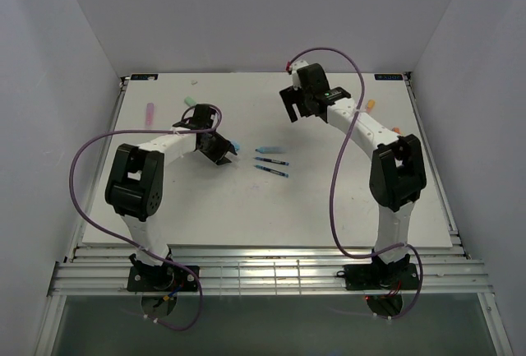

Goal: Open the pen caps

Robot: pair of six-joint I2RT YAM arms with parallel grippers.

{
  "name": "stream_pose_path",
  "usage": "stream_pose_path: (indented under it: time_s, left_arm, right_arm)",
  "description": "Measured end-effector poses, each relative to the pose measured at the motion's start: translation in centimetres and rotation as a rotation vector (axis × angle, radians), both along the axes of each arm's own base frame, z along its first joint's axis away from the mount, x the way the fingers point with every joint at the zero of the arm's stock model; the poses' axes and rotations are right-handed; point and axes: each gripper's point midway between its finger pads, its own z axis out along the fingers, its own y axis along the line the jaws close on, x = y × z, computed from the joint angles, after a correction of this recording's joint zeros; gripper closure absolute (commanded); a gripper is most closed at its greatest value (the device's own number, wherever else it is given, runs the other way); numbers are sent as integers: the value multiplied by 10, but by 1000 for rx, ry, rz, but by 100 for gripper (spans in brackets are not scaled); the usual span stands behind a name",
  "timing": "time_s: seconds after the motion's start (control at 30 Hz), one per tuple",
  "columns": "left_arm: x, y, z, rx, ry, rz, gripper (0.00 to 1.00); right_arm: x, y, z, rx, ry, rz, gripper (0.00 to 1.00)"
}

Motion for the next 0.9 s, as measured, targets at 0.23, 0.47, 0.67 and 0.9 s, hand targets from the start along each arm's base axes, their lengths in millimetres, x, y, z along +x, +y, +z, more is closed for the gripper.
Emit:
stream_pose_path:
  time_s: [0.23,0.47,0.67,0.9]
  left_arm:
    - [3,-4,9,-11,-41,-50,42]
    - [17,-4,47,12,-176,-117,38]
    - [24,-5,75,18,-272,-160,38]
    - [23,-6,86,21,-311,-195,38]
  right_arm:
    - [34,-84,6,64,-13,-306,2]
    - [86,-157,12,207,-18,-535,16]
    - [95,-216,-38,203,69,-708,19]
    - [89,-227,-80,159,155,-747,19]
